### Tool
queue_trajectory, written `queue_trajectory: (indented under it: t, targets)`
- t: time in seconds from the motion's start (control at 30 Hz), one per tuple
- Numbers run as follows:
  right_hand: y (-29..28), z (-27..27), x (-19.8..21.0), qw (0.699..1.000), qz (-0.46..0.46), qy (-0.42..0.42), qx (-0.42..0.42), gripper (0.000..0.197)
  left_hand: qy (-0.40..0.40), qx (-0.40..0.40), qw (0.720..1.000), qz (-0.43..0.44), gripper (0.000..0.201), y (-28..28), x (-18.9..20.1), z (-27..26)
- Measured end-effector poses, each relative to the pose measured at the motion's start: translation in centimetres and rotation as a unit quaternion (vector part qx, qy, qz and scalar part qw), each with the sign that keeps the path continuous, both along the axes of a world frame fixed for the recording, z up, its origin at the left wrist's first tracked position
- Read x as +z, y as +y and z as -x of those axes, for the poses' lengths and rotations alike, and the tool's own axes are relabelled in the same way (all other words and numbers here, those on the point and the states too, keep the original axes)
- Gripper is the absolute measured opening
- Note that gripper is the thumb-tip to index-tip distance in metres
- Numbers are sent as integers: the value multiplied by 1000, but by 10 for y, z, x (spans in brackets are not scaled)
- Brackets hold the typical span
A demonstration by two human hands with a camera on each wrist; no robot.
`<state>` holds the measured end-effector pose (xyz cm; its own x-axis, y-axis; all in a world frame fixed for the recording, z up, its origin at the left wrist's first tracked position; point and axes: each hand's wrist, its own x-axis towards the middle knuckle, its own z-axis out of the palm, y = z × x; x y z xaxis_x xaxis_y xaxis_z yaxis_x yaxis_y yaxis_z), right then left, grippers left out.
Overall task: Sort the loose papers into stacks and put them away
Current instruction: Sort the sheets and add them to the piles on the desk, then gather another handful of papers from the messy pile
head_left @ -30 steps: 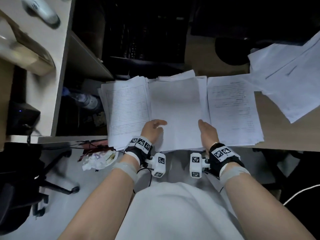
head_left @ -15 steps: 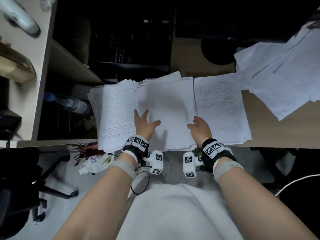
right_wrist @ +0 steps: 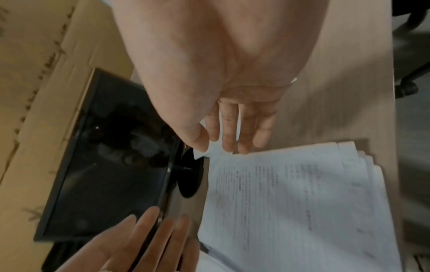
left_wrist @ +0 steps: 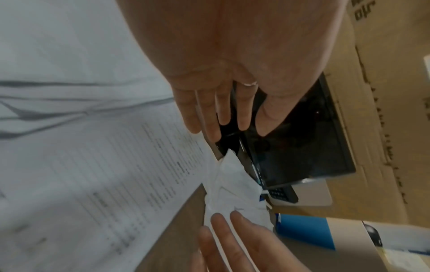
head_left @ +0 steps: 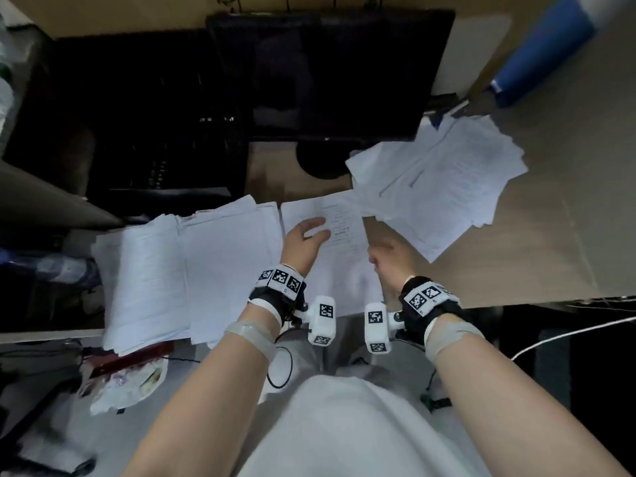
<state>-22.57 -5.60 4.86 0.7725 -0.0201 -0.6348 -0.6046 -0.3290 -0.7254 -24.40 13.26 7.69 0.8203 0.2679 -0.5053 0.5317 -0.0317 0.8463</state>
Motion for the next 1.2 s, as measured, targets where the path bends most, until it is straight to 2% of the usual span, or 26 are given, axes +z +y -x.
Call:
queue_trajectory:
  t: [0.1, 0.2, 0.3, 0.4, 0.47, 0.57, 0.63, 0.67, 0.73, 0.83, 0.93, 1.0, 1.03, 1.1, 1.2]
  targets:
    - [-27, -14, 3, 999, -13, 17, -28, 52, 11, -27, 1000, 10, 31, -28, -5, -27]
    - [-49, -32, -7, 998, -9, 19, -61, 43, 31, -42, 998, 26, 33, -49, -24, -58]
    - [-84, -45, -13, 995, 22, 56, -78, 37, 73, -62, 995, 34, 40, -73, -44, -92]
    - [-127, -68, -29, 989, 72, 90, -93, 41, 87, -80, 993, 23, 35, -94, -60, -127]
    - [-145, -83, -35, 983, 120, 117, -73, 31, 92, -91, 992, 8, 34, -105, -69, -141]
    - [-145, -104, -22, 977, 161, 132, -51, 42, 94, -83, 992, -3, 37, -113, -78, -162]
    - [-137, -123, -19, 978, 153, 137, -30, 36, 105, -90, 990, -22, 40, -117, -85, -178]
    - [-133, -132, -22, 980, 136, 143, -26, 40, 117, -93, 988, -29, 41, -119, -90, -183]
    - [-133, -148, -31, 980, 117, 150, -58, 61, 127, -94, 986, -47, 44, -125, -99, -193]
    - [-157, -172, -49, 968, 174, 155, -95, 73, 152, -94, 976, -124, 48, -130, -110, -210]
    - [-189, -191, -71, 940, 271, 174, -109, 85, 224, -138, 945, -193, 57, -138, -119, -229]
    - [-200, -198, -86, 937, 257, 195, -135, 94, 274, -165, 923, -215, 67, -151, -126, -237]
    - [-204, -199, -90, 936, 252, 208, -133, 94, 288, -166, 916, -224, 71, -159, -126, -239]
    - [-214, -202, -97, 928, 248, 237, -143, 89, 289, -130, 923, -219, 77, -180, -128, -239]
    - [-234, -204, -101, 920, 253, 251, -165, 79, 303, -126, 931, -163, 89, -215, -123, -231]
